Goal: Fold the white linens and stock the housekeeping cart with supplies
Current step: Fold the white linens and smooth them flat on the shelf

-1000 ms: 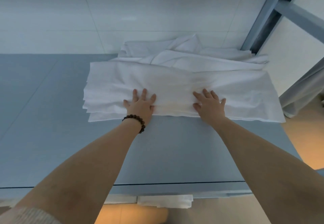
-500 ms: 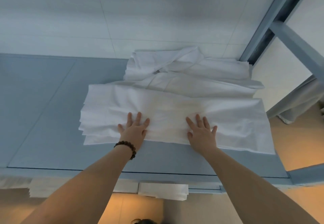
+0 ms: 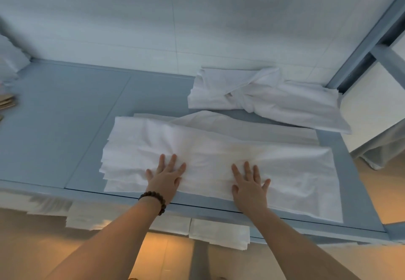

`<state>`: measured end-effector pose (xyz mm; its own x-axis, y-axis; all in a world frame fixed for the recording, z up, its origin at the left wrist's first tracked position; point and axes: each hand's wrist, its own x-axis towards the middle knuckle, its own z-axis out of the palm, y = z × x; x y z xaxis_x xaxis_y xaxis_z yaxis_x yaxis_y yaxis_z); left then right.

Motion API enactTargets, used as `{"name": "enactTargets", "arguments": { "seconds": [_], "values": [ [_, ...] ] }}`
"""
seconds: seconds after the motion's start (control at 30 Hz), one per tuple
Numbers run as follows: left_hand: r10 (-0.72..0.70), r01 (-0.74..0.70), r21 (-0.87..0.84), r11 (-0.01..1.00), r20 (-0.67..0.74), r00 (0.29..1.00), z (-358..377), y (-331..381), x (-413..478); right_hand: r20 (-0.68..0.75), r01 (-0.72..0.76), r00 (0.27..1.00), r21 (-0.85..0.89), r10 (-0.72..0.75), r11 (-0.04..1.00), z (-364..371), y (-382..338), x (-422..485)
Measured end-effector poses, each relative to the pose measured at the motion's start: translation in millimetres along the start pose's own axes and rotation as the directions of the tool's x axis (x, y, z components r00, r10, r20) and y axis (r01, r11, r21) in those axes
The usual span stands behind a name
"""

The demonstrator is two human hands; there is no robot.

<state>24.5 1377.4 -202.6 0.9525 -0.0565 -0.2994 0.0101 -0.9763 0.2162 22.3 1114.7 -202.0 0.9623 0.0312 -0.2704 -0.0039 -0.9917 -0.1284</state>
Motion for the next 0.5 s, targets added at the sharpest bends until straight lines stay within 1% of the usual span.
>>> {"name": "enactTargets", "arguments": {
  "seconds": [0.2,0.5],
  "values": [
    [0.016,-0.016,-0.014,1.000,-0.015,1.000,-15,-76,-7,-0.016,-0.014,1.000,0.010,0.015,1.000,12,-79,-1],
    [0.050,-0.050,-0.022,0.999,0.007,0.999,-51,-206,6,-0.060,-0.047,0.997,0.026,0.048,0.999,31,-212,12]
  ]
}}
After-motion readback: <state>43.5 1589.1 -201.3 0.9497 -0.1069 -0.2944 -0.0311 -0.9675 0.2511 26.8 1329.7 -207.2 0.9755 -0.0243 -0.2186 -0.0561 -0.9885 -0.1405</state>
